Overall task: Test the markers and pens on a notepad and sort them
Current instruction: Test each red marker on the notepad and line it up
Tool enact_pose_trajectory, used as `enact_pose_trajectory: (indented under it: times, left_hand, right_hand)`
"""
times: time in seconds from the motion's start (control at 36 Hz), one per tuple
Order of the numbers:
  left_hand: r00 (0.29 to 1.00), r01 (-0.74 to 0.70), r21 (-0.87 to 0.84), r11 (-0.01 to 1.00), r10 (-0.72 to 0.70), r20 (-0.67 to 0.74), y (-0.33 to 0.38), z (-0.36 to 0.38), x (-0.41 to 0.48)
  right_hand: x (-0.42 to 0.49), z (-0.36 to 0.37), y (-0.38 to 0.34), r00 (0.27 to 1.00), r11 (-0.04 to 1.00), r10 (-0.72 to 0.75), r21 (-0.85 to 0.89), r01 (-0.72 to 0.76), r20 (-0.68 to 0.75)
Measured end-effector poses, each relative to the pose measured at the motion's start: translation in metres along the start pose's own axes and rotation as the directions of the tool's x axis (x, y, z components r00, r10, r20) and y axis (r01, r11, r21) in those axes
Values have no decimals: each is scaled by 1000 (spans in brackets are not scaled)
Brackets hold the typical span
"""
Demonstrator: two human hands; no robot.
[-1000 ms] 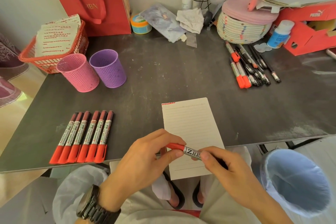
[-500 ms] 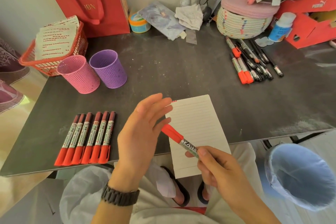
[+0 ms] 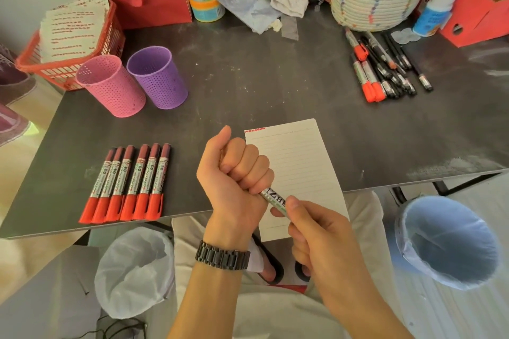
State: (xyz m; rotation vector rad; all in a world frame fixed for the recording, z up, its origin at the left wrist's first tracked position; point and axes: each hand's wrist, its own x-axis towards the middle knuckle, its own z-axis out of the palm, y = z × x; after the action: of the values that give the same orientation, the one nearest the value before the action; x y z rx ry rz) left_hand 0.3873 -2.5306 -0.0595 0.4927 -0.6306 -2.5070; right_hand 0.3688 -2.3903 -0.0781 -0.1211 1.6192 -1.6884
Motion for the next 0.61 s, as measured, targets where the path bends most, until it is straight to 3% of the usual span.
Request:
enact_pose_trajectory:
  times: [0.19, 0.31, 0.39, 0.44, 0.5, 0.56, 0.61]
  left_hand:
    - [999, -43, 77, 996, 41, 21, 0, 11, 1]
    - [999, -43, 188, 981, 39, 24, 7, 8, 8]
    - [997, -78, 352, 933, 67, 42, 17, 3, 9]
    - [986, -164, 602, 782, 156, 66, 23, -3, 6]
    - [969, -220, 812, 541, 217, 118, 28, -12, 1]
    - [968, -196, 916, 350, 217, 124, 36, -25, -3]
    - [969, -169, 955, 244, 218, 116, 45, -38, -8]
  right_hand:
    - [-7, 9, 3, 993, 995, -96, -18, 95, -74]
    - [2, 11, 1, 995, 996, -90, -24, 89, -33]
    - [14, 8, -6, 984, 974, -176, -140, 178, 28]
    - [22, 4, -14, 966, 944, -250, -207, 257, 57]
    - [30, -2, -24, 949, 916, -310, -247, 316, 65]
    - [38, -6, -33, 932, 887, -355, -288, 361, 76]
    - [47, -8, -40, 919, 869, -388, -302, 392, 75]
